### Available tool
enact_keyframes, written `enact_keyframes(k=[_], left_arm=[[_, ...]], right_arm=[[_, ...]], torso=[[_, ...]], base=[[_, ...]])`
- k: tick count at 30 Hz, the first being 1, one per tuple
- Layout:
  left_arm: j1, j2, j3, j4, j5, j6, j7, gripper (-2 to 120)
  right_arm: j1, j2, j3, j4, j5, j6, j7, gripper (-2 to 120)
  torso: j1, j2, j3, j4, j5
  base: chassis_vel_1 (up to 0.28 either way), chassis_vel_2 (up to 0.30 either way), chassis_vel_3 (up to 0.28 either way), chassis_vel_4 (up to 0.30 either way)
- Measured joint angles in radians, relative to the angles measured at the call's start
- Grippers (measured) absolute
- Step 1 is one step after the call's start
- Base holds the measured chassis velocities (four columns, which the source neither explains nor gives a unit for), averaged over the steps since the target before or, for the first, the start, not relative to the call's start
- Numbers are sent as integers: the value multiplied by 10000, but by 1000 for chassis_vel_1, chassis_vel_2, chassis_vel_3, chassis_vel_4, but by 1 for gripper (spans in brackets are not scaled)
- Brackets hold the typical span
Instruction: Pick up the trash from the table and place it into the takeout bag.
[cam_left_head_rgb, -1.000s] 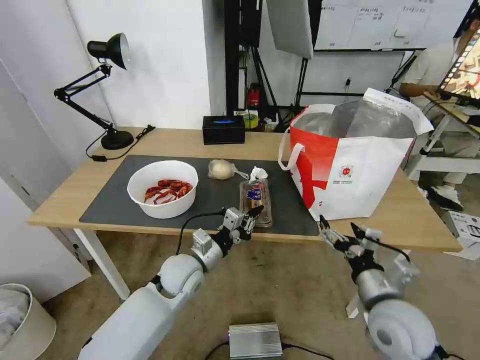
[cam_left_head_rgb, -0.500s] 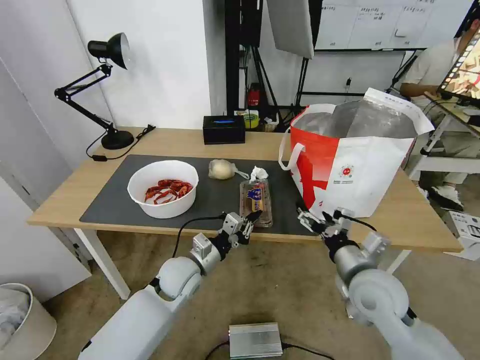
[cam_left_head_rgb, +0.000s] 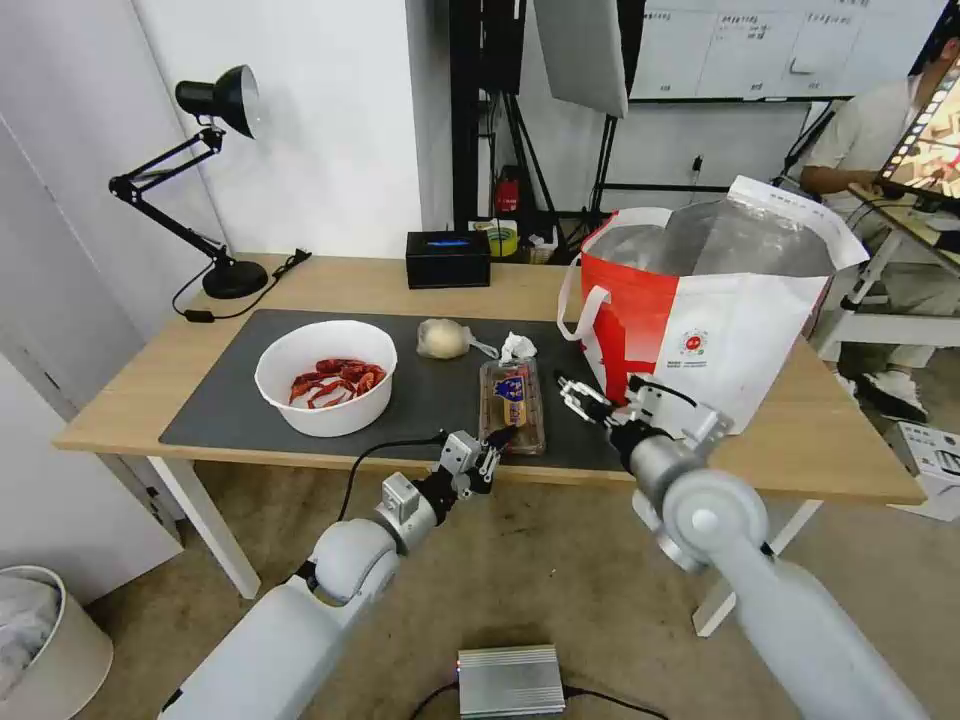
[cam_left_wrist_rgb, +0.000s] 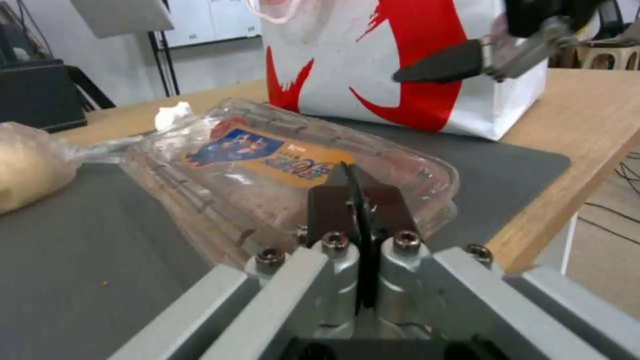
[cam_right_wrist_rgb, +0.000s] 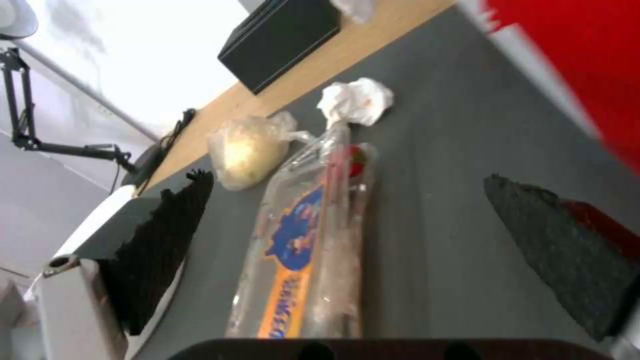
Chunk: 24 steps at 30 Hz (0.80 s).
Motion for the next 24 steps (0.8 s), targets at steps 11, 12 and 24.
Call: enact_keyframes(k=[11, 12, 24], left_arm=[[-32, -124, -36, 98, 179, -67, 68, 0], [-32, -133, -34, 103, 198, -74, 79, 0], [21, -207, -60, 223, 366, -200, 207, 0]], right_arm=[[557, 665, -534, -766, -80, -239, 54, 100], [557, 715, -543, -813, -84, -260, 65, 100], [684, 1077, -647, -1191, 77, -394, 202, 100]], torso=[[0, 0, -1, 0, 1], [0, 0, -1, -1, 2], [0, 2, -1, -1, 1]], base=[[0, 0, 0, 0], [0, 0, 0, 0], [0, 0, 0, 0]])
